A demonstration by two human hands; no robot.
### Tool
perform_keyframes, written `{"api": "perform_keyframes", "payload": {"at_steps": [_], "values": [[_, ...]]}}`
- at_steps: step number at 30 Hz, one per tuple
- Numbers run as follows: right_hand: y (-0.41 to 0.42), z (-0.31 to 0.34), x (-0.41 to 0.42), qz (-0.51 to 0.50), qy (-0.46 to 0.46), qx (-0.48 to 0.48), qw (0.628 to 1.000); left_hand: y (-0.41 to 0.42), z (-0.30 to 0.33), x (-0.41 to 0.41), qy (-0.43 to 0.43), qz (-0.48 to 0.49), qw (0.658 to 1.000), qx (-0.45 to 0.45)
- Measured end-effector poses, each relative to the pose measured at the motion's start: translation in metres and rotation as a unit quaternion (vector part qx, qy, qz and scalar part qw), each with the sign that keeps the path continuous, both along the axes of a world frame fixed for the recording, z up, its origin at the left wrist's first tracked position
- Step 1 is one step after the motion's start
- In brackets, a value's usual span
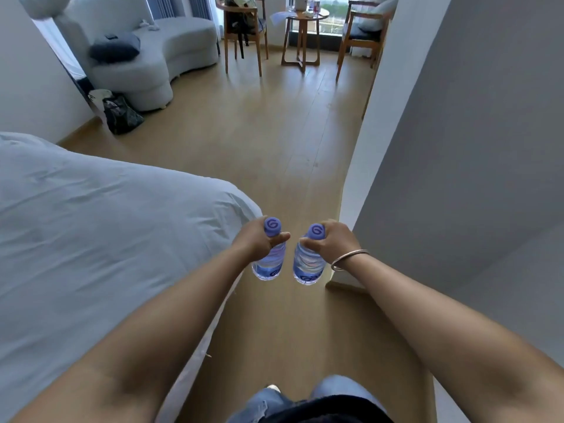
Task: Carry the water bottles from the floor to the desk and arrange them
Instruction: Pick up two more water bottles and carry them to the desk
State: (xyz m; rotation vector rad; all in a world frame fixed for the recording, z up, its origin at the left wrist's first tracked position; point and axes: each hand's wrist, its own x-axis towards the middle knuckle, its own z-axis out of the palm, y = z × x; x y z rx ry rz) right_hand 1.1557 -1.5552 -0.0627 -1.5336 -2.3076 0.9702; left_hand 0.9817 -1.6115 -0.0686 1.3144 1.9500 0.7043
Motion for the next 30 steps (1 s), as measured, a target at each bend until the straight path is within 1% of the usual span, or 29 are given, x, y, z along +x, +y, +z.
{"api": "perform_keyframes", "payload": {"at_steps": [4, 11, 15, 19, 21, 26, 30], "values": [[0.063, -0.002, -0.025, -0.039, 0.022, 0.015, 0.999, 0.065, 0.000, -0.025, -0.001, 0.004, 1.000, 0.002], [0.192, -0.016, -0.067, -0.011, -0.004, 0.011, 1.000, 0.183, -0.013, -0.057, -0.027, 0.022, 0.999, -0.011], [0.260, -0.015, -0.090, -0.018, -0.002, 0.008, 1.000, 0.253, -0.004, -0.075, -0.043, 0.042, 0.998, -0.026], [0.319, -0.013, -0.109, -0.027, 0.008, 0.013, 1.000, 0.314, 0.005, -0.093, -0.111, 0.059, 0.992, -0.012], [0.343, -0.014, -0.118, -0.032, 0.007, 0.013, 0.999, 0.341, 0.006, -0.100, -0.119, 0.067, 0.991, -0.012], [0.414, -0.019, -0.148, -0.030, -0.002, -0.001, 1.000, 0.418, 0.004, -0.130, -0.137, 0.049, 0.989, -0.020], [0.481, -0.022, -0.185, -0.040, 0.000, -0.003, 0.999, 0.492, 0.000, -0.164, -0.129, 0.015, 0.991, -0.036]]}}
